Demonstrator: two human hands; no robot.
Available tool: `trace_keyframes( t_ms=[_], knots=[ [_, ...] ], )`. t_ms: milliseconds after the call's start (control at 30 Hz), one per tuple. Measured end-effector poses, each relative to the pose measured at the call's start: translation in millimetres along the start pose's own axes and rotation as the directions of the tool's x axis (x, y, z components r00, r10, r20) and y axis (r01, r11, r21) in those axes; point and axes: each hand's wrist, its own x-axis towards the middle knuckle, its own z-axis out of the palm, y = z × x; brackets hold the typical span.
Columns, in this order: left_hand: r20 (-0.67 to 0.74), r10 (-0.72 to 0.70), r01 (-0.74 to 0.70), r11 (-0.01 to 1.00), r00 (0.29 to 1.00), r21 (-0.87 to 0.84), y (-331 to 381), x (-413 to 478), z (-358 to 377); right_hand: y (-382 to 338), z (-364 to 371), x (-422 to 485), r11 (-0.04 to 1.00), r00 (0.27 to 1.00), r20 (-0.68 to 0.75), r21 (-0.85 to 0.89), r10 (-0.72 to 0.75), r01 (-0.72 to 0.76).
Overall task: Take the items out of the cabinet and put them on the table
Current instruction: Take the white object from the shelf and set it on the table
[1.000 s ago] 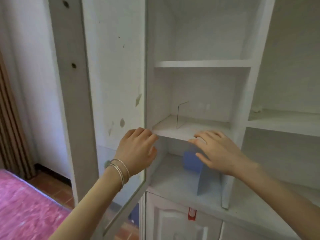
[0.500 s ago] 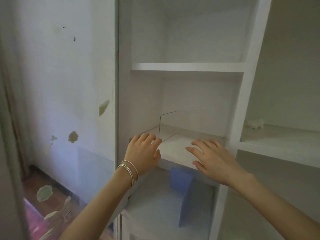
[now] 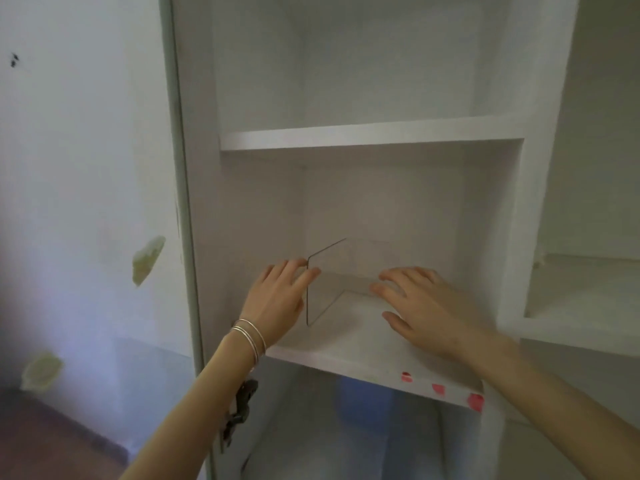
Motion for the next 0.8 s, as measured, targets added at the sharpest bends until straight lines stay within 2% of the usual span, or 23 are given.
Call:
trace_keyframes(
  t_ms=[100, 300, 467, 533, 700, 800],
  knots=[
    [-0.033, 0.066, -0.065, 0.998, 0.997, 0.020, -8.9, 5.3, 6.1, 0.1, 5.2, 0.7, 1.000, 1.000, 0.017, -0.004, 0.008, -0.008],
    [-0.065, 0.073, -0.073, 0.997, 0.995, -0.002, -10.8, 20.4, 5.2, 2.4, 0.8, -7.3, 0.998, 0.995, 0.085, -0.016, 0.058, -0.057],
    [-0.127, 0.182, -0.184, 0.983, 0.975, -0.012, -3.5, 23.2, -8.8, -2.7, -15.8, -18.8, 0.999, 0.994, 0.099, 0.017, 0.035, -0.037],
    [-0.124, 0.211, -0.216, 0.976, 0.970, -0.029, 2.9, 20.9, -18.9, -4.9, -23.0, -25.4, 0.999, 0.993, 0.107, 0.031, 0.040, -0.043],
    [-0.096, 0.393, -0.402, 0.910, 0.914, -0.101, 20.7, 10.7, -57.6, -11.5, -39.8, -45.7, 0.996, 0.993, 0.119, 0.075, 0.027, -0.037],
    [-0.147, 0.353, -0.367, 0.926, 0.924, -0.083, 32.7, -0.7, -84.1, -21.2, -50.3, -63.3, 0.995, 0.996, 0.085, 0.103, -0.023, 0.014]
  ],
)
